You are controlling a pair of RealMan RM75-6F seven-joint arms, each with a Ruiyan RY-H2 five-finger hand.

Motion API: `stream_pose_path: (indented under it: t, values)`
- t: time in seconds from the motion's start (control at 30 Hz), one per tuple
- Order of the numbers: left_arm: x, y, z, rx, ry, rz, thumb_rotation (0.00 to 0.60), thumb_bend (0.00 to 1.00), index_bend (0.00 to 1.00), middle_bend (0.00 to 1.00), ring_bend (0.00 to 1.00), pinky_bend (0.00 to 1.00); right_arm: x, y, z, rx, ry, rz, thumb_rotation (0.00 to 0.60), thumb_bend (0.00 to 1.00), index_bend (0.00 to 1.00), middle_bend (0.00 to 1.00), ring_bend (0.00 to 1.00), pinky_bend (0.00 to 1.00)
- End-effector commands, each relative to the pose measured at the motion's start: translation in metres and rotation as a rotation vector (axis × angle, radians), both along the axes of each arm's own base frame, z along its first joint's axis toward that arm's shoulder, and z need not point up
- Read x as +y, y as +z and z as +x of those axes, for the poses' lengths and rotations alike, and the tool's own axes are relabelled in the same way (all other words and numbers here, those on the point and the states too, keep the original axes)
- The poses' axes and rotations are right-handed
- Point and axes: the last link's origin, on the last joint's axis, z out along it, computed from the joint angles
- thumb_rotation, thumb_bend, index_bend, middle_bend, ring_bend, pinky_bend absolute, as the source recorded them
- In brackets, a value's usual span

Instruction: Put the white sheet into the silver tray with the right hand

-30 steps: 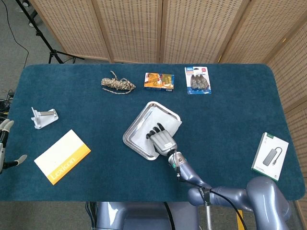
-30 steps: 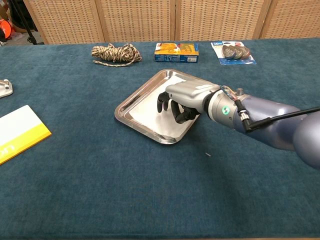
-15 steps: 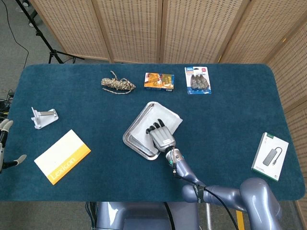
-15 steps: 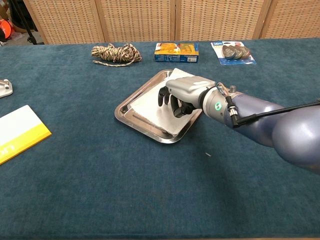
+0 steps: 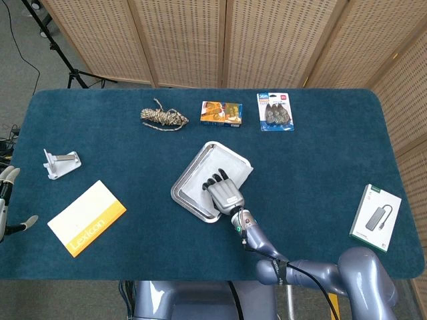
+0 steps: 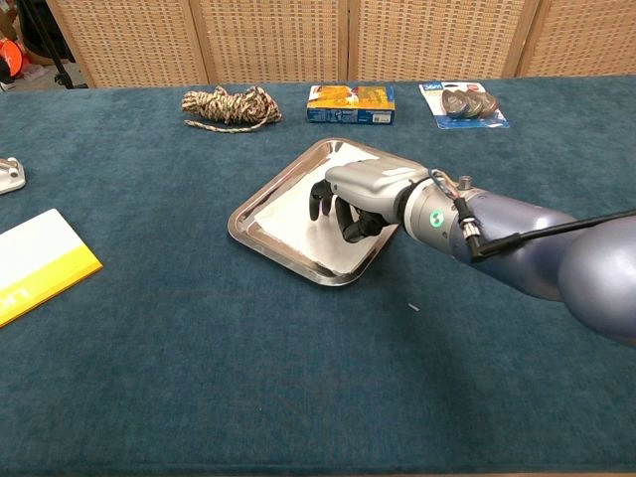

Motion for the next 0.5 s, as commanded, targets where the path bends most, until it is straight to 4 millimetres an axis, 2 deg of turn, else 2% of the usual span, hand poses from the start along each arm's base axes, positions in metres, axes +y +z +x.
stream_pose_path:
  t: [0.03, 0.5]
  values:
    - [0.0001, 0.0002, -0.0002, 0.0, 0.0, 0.0, 0.6, 0.0, 0.0, 0.0, 0.0, 0.0, 0.0012, -0.0008, 0.0006, 0.003, 0.006, 0.002, 0.6, 1.0, 0.29, 0.27, 0.15, 0.0]
    - [0.0002, 0.0016, -0.0007, -0.005, 0.001, 0.002, 0.6, 0.0, 0.0, 0.0, 0.0, 0.0, 0.0005, -0.0023, 0.0043, -0.007, 0.008, -0.008, 0.6, 1.0, 0.29, 0.27, 0.15, 0.0]
